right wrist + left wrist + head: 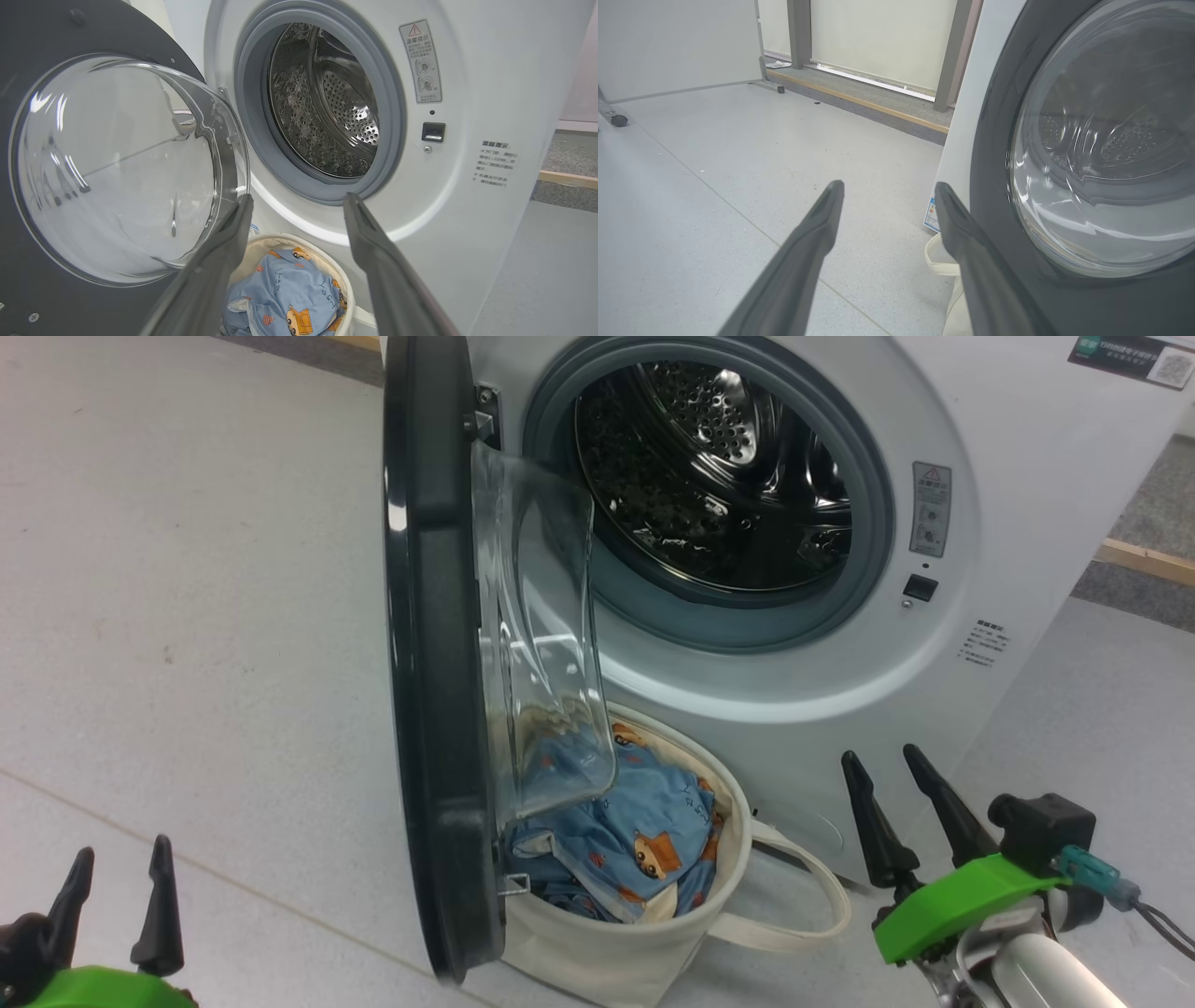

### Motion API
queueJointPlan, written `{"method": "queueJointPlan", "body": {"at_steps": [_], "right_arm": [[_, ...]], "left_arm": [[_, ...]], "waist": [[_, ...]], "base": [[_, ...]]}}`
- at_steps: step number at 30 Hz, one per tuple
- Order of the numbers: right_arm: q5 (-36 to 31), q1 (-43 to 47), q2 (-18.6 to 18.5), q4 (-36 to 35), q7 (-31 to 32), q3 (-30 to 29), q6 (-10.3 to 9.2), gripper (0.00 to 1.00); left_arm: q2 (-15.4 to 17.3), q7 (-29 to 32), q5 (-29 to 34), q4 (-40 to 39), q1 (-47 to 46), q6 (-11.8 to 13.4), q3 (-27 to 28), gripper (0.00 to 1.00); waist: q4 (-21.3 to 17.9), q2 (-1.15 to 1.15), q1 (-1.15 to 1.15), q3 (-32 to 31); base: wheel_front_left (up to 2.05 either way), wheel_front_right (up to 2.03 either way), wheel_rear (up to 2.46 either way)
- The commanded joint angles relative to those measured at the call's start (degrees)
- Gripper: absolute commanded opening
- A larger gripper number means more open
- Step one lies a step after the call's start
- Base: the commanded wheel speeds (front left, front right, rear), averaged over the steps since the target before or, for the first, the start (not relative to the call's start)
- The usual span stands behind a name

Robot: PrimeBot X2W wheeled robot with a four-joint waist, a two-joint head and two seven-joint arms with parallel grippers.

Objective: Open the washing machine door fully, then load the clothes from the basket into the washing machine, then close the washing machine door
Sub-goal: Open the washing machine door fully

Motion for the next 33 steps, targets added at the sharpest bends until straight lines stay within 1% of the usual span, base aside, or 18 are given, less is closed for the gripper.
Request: {"method": "queueJointPlan", "body": {"at_steps": [1, 6, 12, 33], "right_arm": [[-0.9, -0.7, -0.3, -1.4, -0.7, -0.2, 0.05, 1.0], [-3.0, -0.2, 0.5, -2.0, -0.8, -2.0, 0.05, 1.0], [-3.9, 0.3, 1.2, -2.4, -0.8, -3.2, 0.05, 1.0], [-4.0, -0.8, 1.8, -0.9, -0.8, -2.4, 0.05, 1.0]], "left_arm": [[2.2, -0.7, -0.2, -1.4, -2.7, 0.1, 2.2, 1.0], [2.2, -0.9, -0.4, -0.9, -2.9, 0.1, 1.9, 1.0], [2.2, -1.0, -0.6, -0.6, -3.1, 0.2, 1.5, 1.0], [2.7, -0.8, -1.1, -0.4, -3.2, 0.5, 0.3, 1.0]], "waist": [[0.0, 0.0, 0.0, 0.0], [-0.3, 0.0, 0.0, 0.0], [-0.5, 0.0, 0.0, 0.0], [-1.3, 0.0, 0.0, -0.1]], "base": [[0.0, 0.0, 0.0], [0.0, 0.0, 0.0], [0.0, 0.0, 0.0], [0.0, 0.0, 0.0]]}}
